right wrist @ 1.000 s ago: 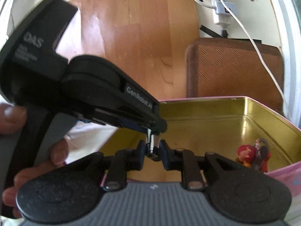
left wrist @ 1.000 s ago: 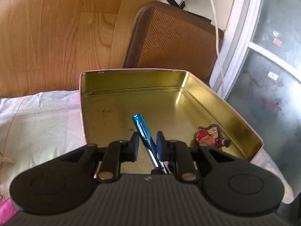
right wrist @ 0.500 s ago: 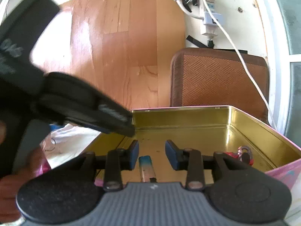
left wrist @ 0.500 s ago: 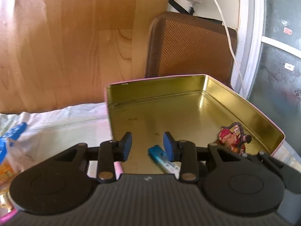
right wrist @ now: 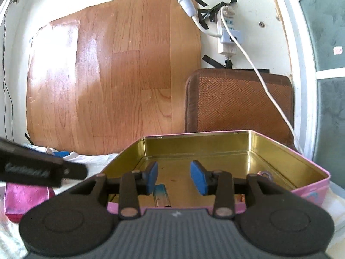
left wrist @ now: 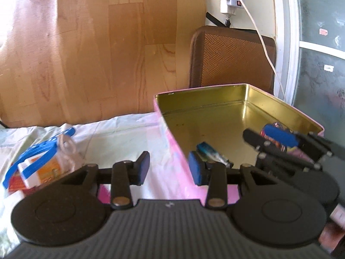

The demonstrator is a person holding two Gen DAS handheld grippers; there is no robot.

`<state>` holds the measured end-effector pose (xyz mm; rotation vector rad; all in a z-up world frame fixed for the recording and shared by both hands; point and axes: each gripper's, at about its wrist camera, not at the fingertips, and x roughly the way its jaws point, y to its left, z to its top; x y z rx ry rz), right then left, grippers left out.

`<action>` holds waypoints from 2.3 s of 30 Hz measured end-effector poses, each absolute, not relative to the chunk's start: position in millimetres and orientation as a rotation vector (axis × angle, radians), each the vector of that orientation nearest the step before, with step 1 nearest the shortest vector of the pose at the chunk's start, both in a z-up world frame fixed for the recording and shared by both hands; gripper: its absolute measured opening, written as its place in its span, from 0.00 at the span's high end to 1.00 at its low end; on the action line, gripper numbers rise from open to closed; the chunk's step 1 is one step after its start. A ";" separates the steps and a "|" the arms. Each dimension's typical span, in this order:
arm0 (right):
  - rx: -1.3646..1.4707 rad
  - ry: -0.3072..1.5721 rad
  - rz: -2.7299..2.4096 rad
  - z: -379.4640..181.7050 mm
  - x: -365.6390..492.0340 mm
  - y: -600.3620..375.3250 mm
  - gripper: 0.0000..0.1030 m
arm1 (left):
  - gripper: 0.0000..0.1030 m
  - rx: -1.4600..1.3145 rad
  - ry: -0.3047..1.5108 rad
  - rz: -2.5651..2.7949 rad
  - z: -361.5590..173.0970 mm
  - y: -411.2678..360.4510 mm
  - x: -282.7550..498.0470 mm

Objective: Organize rigid objects
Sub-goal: 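Move the right tool to the pink zippered pouch, then close the right tool on the pink pouch and lift it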

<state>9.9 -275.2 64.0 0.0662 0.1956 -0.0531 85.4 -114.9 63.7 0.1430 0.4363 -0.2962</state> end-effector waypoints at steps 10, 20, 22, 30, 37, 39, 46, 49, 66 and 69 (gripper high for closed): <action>0.131 0.180 -0.036 68.7 -39.2 -264.4 0.66 | 0.54 0.153 0.417 -0.259 51.5 -87.4 62.6; 0.092 0.242 0.062 66.2 -53.0 -226.0 0.66 | 0.54 0.138 0.431 -0.209 32.6 -56.4 46.0; 0.080 0.248 0.077 65.9 -53.7 -218.8 0.66 | 0.54 0.132 0.431 -0.196 30.3 -48.0 43.0; 0.019 0.279 0.148 64.3 -52.1 -187.2 0.66 | 0.54 0.092 0.431 -0.114 18.1 -0.2 37.7; -0.038 0.333 0.287 67.1 -32.2 -151.6 0.66 | 0.54 -0.093 0.458 -0.101 14.8 42.5 49.0; -0.061 0.347 0.317 68.7 -21.6 -142.8 0.65 | 0.54 -0.118 0.450 -0.102 14.6 45.9 48.4; -0.015 0.436 0.378 71.0 29.1 -132.0 0.58 | 0.44 -0.124 0.456 -0.083 11.6 46.5 54.2; -0.013 0.474 0.376 64.7 46.5 -130.4 0.56 | 0.41 -0.135 0.465 -0.069 10.5 49.1 57.0; 0.017 0.445 0.565 64.2 24.9 -129.6 0.84 | 0.41 -0.199 0.466 -0.165 12.9 60.0 58.6; 0.088 0.464 0.564 62.8 32.6 -139.8 0.75 | 0.41 -0.190 0.474 -0.194 15.9 63.9 67.5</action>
